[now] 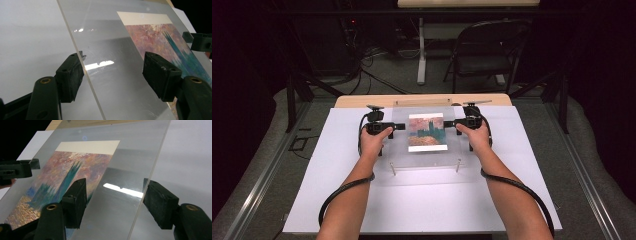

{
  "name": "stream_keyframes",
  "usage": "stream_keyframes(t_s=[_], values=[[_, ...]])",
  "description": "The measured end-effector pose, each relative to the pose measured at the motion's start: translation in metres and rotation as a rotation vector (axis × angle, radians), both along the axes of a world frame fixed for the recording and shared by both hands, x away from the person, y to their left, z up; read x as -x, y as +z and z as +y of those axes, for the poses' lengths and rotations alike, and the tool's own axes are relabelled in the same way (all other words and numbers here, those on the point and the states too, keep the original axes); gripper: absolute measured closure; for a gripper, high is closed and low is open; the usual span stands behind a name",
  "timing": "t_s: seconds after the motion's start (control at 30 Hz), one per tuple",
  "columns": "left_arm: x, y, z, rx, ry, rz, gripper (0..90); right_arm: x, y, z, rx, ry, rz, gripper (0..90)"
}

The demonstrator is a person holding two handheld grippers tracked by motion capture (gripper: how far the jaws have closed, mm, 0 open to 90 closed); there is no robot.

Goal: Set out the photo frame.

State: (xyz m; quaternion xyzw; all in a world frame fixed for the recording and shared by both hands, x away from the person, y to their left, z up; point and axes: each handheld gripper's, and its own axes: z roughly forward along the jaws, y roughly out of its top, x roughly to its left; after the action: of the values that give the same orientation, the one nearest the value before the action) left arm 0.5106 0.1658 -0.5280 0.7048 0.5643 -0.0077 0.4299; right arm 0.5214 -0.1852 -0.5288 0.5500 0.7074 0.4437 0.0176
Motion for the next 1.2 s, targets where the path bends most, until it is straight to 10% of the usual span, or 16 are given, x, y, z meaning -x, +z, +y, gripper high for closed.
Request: stream_keyframes(t_s=[1.2], values=[[0.056, 0.06, 0.012, 0.006, -0.026, -0.181, 53.5, 0.059, 0.06, 0.0, 0.107, 0.063, -0.257, 42.5]])
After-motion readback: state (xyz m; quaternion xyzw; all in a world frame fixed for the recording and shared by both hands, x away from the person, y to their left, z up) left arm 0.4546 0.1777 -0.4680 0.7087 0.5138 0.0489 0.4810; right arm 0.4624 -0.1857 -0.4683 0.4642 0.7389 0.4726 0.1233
